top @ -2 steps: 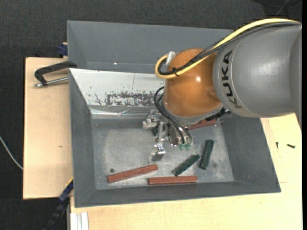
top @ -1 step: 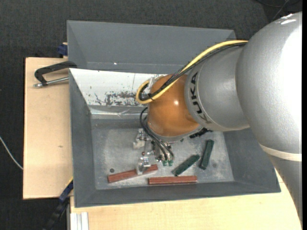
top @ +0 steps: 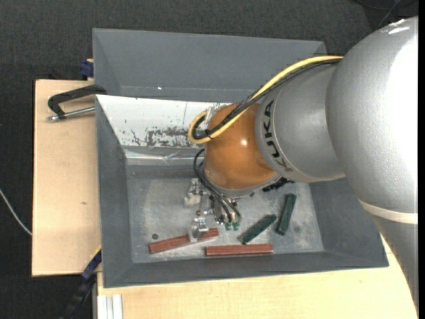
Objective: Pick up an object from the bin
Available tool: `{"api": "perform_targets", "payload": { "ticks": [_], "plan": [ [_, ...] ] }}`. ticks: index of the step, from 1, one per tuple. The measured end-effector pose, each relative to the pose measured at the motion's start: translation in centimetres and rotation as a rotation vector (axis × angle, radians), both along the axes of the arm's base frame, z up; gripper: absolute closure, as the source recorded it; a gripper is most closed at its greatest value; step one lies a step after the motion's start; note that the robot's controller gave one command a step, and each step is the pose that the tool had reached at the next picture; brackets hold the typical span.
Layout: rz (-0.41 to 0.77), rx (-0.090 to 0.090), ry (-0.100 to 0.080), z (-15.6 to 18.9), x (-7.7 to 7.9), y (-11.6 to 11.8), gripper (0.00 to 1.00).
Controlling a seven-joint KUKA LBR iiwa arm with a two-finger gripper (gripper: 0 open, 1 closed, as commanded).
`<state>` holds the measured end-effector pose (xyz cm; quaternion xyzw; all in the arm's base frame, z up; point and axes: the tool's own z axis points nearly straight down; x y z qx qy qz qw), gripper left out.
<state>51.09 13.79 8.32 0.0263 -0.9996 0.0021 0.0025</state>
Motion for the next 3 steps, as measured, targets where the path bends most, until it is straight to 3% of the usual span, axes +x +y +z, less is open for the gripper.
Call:
{"api": "perform_targets", "payload": {
  "ticks": [1, 2, 3],
  "plan": [
    [0.051, 0.005, -0.002, 1.1, -0.5, 0.4, 1.0],
    [0.071, 0.005, -0.003, 6.8, -1.3, 0.8, 1.0],
    [0.081, 0.006, -0.009, 12.5, 1.0, 1.2, 1.0]
  ]
}}
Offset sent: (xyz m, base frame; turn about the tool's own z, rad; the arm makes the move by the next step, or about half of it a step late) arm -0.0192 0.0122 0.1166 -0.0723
